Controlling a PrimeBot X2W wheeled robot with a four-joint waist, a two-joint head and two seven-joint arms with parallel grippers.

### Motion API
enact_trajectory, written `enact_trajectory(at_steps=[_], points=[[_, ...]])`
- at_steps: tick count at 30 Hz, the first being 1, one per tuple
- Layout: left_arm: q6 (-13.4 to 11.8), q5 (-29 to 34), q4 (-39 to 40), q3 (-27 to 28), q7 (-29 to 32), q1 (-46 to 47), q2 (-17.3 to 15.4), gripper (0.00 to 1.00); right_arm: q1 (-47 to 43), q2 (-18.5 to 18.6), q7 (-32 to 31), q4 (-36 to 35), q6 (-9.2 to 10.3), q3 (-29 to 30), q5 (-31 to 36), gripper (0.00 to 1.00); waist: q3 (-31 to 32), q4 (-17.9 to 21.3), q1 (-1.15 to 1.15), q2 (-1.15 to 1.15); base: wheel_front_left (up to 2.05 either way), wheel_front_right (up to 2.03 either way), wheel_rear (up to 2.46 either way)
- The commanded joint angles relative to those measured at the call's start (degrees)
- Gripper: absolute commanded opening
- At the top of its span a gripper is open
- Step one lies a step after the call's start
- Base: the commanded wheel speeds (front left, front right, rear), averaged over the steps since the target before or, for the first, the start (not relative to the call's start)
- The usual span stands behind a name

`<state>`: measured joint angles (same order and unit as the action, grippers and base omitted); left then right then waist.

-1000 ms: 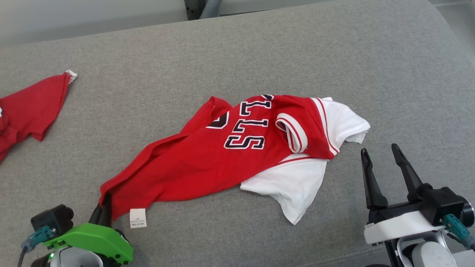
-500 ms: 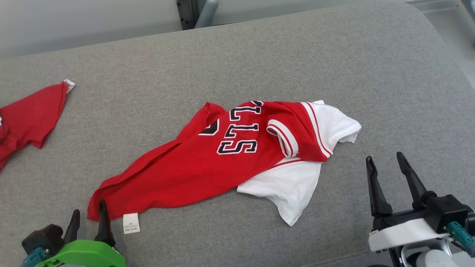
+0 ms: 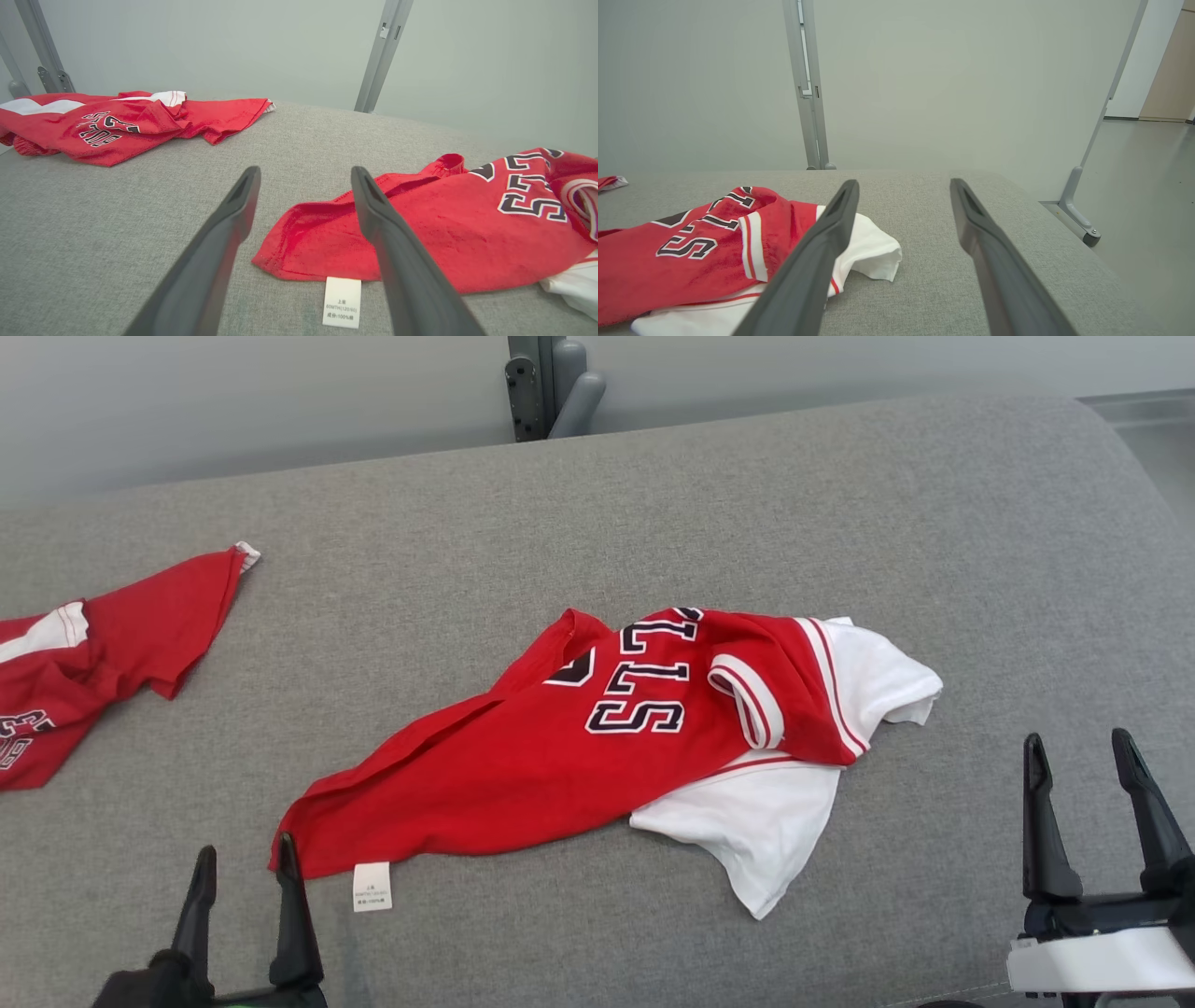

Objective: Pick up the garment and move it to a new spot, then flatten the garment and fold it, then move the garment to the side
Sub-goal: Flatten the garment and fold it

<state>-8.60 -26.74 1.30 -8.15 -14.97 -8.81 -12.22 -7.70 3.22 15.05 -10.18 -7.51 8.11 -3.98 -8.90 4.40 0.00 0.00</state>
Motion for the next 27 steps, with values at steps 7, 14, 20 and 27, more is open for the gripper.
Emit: enact_trajectory(at_steps=[7, 14, 20, 27], points=[[5.53, 9.64, 0.05, 1.91, -0.22, -4.52, 1.92, 1.00, -4.17, -0.22, 0.21, 1.36, 0.04, 0.75, 1.04, 1.00, 4.83, -2.81, 0.00, 0.00, 0.00, 0.00, 0.00], [10.50, 14.56, 1.06, 7.14, -0.22, -4.75, 5.05, 1.00, -4.71, -0.01, 0.21, 5.51, 0.04, -0.66, 2.20, 1.00, 7.89, -4.21, 0.00, 0.00, 0.00, 0.00, 0.00], [13.63, 16.93, 0.42, 8.46, -0.23, -2.70, 6.85, 1.00, -2.81, 0.13, 0.21, 7.71, 0.04, -2.53, 0.93, 1.00, 8.15, -5.21, 0.00, 0.00, 0.00, 0.00, 0.00], [15.54, 17.63, -5.08, 5.53, -0.16, 1.76, 6.99, 1.00, -0.51, 0.19, 0.04, 14.92, 0.04, -8.45, -1.46, 1.00, 3.08, -6.27, 0.00, 0.00, 0.00, 0.00, 0.00]])
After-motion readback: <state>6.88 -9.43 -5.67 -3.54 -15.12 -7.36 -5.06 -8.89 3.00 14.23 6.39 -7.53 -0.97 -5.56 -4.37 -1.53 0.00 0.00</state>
